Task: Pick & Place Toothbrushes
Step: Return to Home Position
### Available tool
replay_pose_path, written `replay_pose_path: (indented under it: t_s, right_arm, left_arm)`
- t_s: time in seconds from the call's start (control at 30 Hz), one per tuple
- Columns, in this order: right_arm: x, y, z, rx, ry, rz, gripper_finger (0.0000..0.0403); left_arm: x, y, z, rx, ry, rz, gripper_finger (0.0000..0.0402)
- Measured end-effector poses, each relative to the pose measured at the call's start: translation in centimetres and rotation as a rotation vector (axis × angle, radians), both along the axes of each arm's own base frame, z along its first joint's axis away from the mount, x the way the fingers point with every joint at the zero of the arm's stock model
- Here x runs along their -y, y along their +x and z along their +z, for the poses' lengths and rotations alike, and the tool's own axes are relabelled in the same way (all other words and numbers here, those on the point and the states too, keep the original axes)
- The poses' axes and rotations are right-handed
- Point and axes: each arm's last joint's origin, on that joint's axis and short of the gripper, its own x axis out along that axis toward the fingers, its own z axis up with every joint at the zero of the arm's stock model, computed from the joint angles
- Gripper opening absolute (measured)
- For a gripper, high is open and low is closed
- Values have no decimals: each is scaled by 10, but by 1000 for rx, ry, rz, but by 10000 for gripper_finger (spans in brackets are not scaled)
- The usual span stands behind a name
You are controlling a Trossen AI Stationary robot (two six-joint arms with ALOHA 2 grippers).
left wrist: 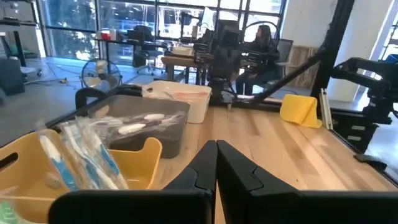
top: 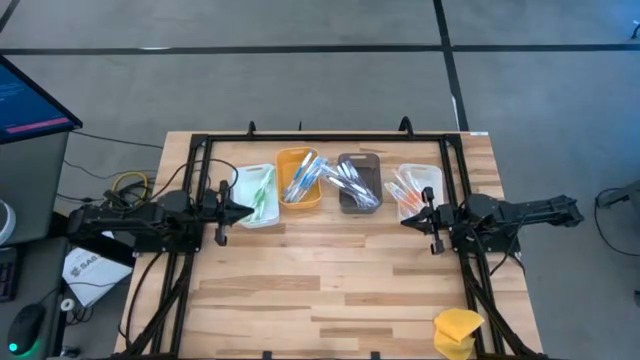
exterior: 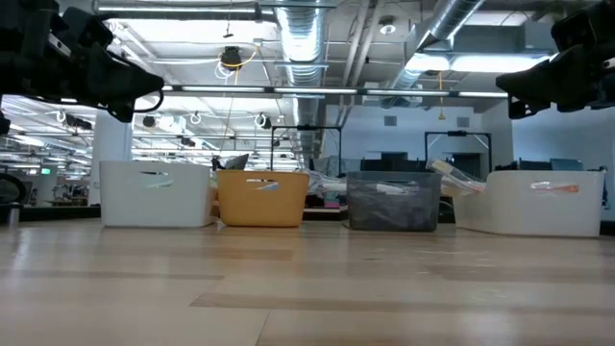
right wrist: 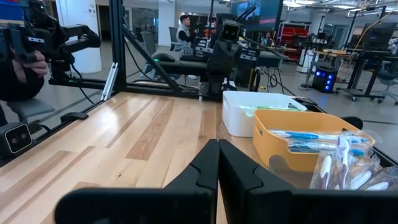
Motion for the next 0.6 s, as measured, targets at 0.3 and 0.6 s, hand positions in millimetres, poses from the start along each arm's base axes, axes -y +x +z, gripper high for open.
replay_pose_path:
  t_s: [0.3,0.6]
  right_arm:
    - [0,0,0,0,0,0,0]
    - [0,0,0,0,0,0,0]
  left_arm:
    - [0,6,-11,-136,67,-5,1]
    - [-1,12,-23,-260,60,-9,3]
